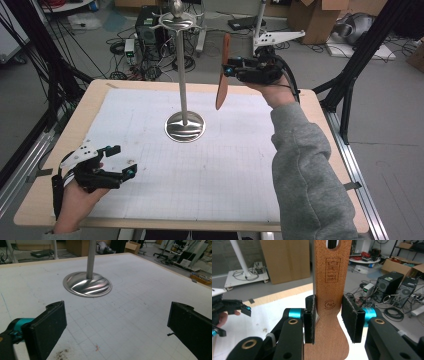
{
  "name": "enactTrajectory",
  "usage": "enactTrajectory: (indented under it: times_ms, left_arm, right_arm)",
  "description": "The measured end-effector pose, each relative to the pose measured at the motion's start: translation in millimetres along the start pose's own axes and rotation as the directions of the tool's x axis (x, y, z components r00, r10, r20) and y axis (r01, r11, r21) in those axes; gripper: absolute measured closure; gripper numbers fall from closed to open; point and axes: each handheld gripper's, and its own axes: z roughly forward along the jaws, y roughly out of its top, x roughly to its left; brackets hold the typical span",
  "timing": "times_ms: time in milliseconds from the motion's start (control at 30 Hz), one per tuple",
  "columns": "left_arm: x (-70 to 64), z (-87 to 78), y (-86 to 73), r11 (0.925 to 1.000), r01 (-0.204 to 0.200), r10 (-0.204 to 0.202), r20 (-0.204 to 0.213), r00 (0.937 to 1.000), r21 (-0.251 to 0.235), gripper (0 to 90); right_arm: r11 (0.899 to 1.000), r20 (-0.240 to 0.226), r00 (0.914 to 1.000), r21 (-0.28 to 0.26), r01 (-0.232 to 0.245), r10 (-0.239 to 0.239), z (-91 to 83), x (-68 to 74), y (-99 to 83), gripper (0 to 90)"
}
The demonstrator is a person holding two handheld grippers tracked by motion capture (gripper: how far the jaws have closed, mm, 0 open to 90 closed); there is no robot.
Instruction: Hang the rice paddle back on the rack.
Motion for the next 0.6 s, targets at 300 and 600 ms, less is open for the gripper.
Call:
enactTrajectory:
  times_ms: [300,600]
  left_arm:
    - [0.2,-0.2,0.9,1.0,-0.003,0.003,0.001,1.0,0.001,2.7]
    - [-0.3,0.0,1.0,1.0,-0.004,0.004,0.005,1.0,0.002,2.7]
  right_arm:
    - [1.0,-0.015,0.9999,-0.013,0.003,-0.003,10.2,3.5,12.1,65.0]
    - [1.0,-0.021,0.9998,-0.018,-0.002,0.002,21.6,3.8,22.3,65.0]
